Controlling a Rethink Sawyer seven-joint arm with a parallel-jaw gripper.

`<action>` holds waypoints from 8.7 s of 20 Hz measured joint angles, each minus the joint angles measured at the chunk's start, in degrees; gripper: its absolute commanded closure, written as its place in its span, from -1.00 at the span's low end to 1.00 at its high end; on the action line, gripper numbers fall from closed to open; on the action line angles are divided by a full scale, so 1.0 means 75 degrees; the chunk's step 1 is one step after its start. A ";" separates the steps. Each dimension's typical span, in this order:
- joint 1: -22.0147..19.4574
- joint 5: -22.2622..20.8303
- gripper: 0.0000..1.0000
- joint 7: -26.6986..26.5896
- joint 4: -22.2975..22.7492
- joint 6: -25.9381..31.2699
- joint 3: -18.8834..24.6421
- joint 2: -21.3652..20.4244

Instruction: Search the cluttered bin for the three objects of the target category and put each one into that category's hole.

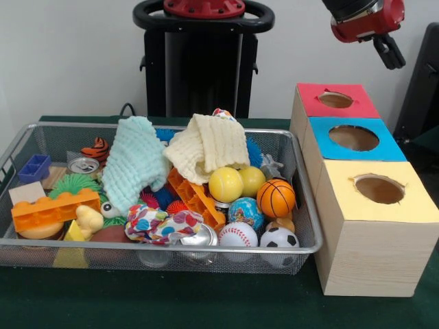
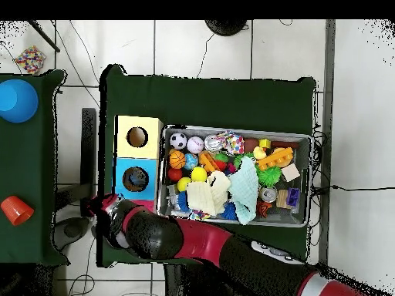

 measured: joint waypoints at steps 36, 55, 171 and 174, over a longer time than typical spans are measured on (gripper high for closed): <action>0.5053 -0.3001 1.00 0.0000 -0.2895 0.2089 -0.7916 -0.1116; 0.4432 -0.3149 -1.00 0.0000 -0.3348 0.2090 -0.8423 -0.1112; 0.0251 -0.5538 -1.00 -0.0003 -0.5850 0.5793 -0.3398 0.2278; 0.0156 -0.5514 -1.00 -0.0003 -0.5676 0.5793 -0.3225 0.2273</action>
